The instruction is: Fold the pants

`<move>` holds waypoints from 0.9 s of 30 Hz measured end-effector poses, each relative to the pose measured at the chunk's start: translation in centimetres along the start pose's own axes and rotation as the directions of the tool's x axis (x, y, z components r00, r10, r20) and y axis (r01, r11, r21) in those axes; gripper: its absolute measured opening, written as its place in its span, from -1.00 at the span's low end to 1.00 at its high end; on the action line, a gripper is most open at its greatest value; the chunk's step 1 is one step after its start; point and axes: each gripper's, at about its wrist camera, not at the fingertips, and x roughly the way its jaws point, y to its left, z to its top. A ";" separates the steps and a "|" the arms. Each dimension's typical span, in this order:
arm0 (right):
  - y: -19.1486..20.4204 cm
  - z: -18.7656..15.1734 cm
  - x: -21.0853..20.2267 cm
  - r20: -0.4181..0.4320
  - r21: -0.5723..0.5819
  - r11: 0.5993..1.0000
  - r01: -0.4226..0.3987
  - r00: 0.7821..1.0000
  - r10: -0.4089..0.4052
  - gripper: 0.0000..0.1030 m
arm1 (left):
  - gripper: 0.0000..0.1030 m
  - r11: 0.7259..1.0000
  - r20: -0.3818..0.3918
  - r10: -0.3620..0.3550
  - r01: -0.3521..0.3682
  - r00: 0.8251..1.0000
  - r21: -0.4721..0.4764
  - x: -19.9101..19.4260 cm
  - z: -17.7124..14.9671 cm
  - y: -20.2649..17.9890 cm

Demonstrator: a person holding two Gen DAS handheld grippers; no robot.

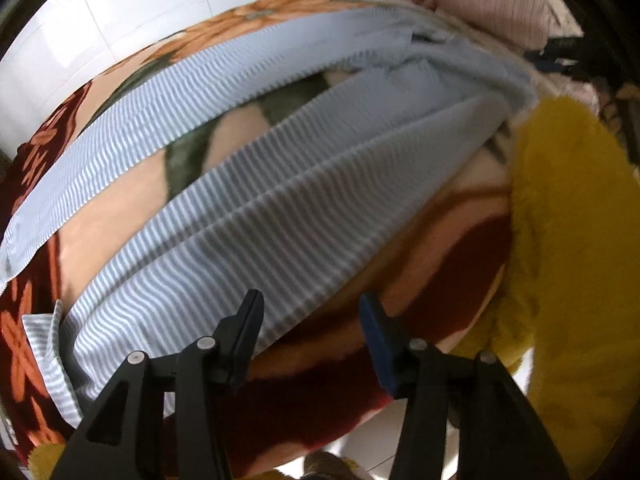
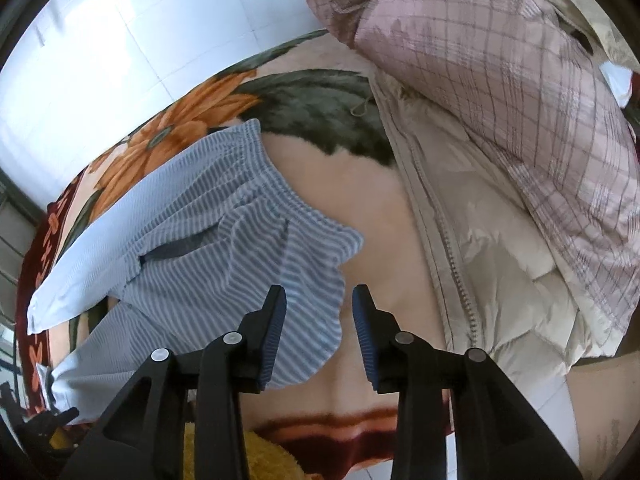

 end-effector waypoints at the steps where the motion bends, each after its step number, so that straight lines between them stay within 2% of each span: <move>1: -0.2 -0.2 0.2 -0.008 0.005 1.000 0.000 1.000 0.000 -0.26 | 0.02 1.000 -0.012 0.019 -0.019 1.000 0.011 0.5 -0.2 0.1; 3: -0.5 -0.7 0.6 -0.022 0.013 1.000 0.004 1.000 -0.003 -0.25 | 0.06 0.998 -0.024 0.059 -0.059 0.998 0.023 1.2 -0.6 0.1; 9: -2.1 -2.0 1.8 -0.054 0.080 0.997 -0.004 0.998 0.008 -0.25 | 0.06 0.995 0.019 0.102 -0.102 0.995 -0.021 1.1 -0.7 1.1; 11: -2.6 -2.5 2.4 -0.086 0.119 0.992 -0.034 0.995 0.044 -0.23 | -0.20 0.993 0.025 0.111 -0.109 0.994 -0.049 1.1 -0.7 2.0; 13: -3.2 -3.0 3.1 -0.102 0.150 0.988 -0.046 0.993 0.062 -0.23 | -0.35 0.993 0.017 0.091 -0.089 0.996 -0.081 1.2 -0.7 2.8; 18: -3.8 -3.8 4.2 -0.098 0.196 0.979 -0.049 0.993 0.069 -0.23 | -0.32 0.996 0.032 0.052 -0.050 0.998 -0.069 1.4 -0.8 2.3; 24: -4.1 -3.7 2.9 -0.042 0.253 0.965 -0.076 0.995 0.090 -0.23 | -0.18 0.991 0.051 0.136 -0.135 0.989 -0.016 2.5 -0.7 0.5; 27: -4.0 -3.5 2.7 -0.033 0.259 0.961 -0.092 0.994 0.104 -0.23 | -0.11 0.989 0.069 0.148 -0.147 0.987 -0.012 2.8 -0.7 0.1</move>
